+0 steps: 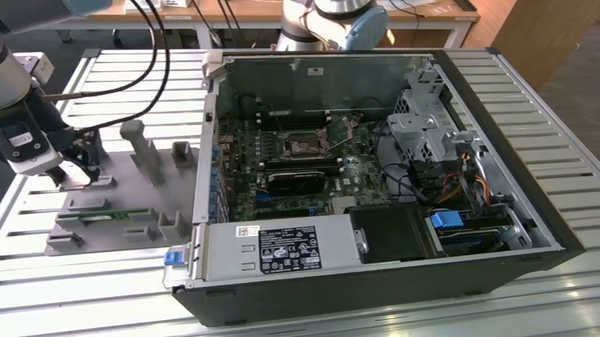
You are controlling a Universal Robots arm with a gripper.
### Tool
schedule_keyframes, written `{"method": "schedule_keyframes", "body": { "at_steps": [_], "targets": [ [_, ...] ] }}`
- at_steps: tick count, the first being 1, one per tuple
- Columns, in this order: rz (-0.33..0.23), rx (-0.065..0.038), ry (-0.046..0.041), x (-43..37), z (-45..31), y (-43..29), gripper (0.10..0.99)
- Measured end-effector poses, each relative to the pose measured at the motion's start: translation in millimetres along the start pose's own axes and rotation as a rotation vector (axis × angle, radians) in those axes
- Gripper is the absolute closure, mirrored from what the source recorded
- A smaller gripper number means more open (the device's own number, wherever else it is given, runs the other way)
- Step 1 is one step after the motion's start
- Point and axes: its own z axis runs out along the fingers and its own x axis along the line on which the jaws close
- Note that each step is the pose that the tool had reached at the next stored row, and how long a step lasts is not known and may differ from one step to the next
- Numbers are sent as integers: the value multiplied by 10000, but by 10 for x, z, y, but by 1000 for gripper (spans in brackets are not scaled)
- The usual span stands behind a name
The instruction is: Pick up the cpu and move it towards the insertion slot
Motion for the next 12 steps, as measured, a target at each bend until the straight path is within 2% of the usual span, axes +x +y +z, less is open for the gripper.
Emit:
{"method": "schedule_keyframes", "body": {
  "at_steps": [12],
  "targets": [
    [-1,1,-38,-6,-384,16,545]
  ]
}}
